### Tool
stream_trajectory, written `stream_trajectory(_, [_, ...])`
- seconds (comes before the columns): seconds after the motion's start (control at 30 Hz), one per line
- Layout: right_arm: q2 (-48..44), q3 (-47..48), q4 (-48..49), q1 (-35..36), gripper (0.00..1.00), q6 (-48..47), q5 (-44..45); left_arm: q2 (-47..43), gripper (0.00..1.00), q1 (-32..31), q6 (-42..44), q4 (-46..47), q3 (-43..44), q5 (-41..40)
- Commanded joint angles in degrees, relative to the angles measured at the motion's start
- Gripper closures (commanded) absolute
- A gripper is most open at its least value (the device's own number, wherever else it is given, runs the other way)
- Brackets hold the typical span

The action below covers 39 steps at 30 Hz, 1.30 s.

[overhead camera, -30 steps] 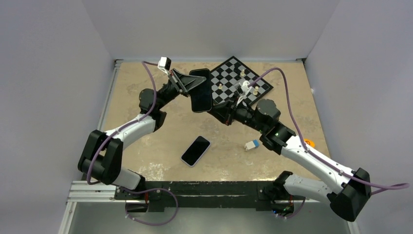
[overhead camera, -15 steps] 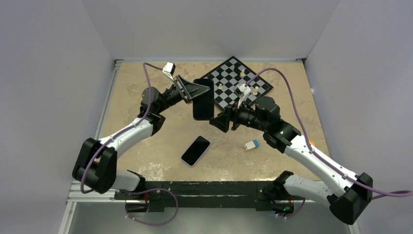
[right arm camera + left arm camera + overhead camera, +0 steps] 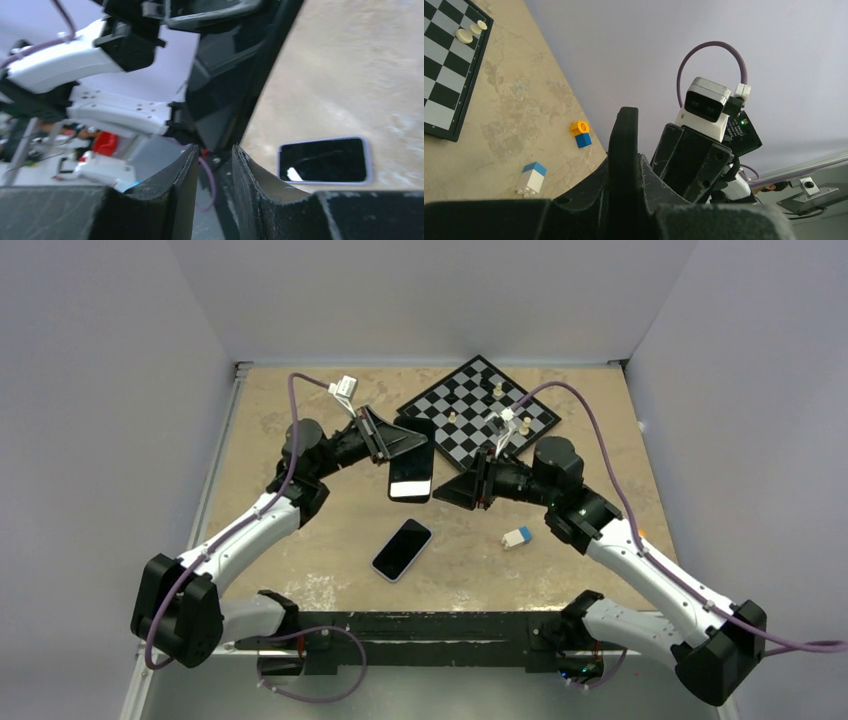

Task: Take the phone out of the phone case
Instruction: Remove the phone case from the phone.

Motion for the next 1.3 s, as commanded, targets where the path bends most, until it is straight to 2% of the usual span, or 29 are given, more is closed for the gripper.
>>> stream_trajectory(0.0, [1.0,-3.5,17.5,0.0,0.64,12.4,-10.3,-0.1,1.0,-0.1,-1.3,5.1,0.4,0.2])
stream_trajectory(0.2, [0.5,-4.3,15.3,0.0,0.63,10.5,-9.2,1.4,1.0,-0.2,-5.4,10.0,-0.7,0.5])
stream_trajectory(0.4, [2.2,-6.2,20.5,-0.1,0.64,13.4,-9.2,3.7,1.0,-0.2,-10.0,16.1,-2.0,0.9])
stream_trajectory(0.6, [4.3,-6.2,20.2,0.0,0.64,14.2,-8.2,4.9,1.0,-0.2,-13.9,20.9,-3.1,1.2])
stream_trajectory(0.93, [0.7,-4.5,11.0,-0.3,0.62,8.7,-4.9,5.1,1.0,-0.2,-13.4,20.5,-3.2,1.6])
stream_trajectory(1.27, [0.5,-5.1,12.2,-0.4,0.61,9.9,-5.9,4.9,1.0,-0.2,-13.9,20.8,-3.2,1.7])
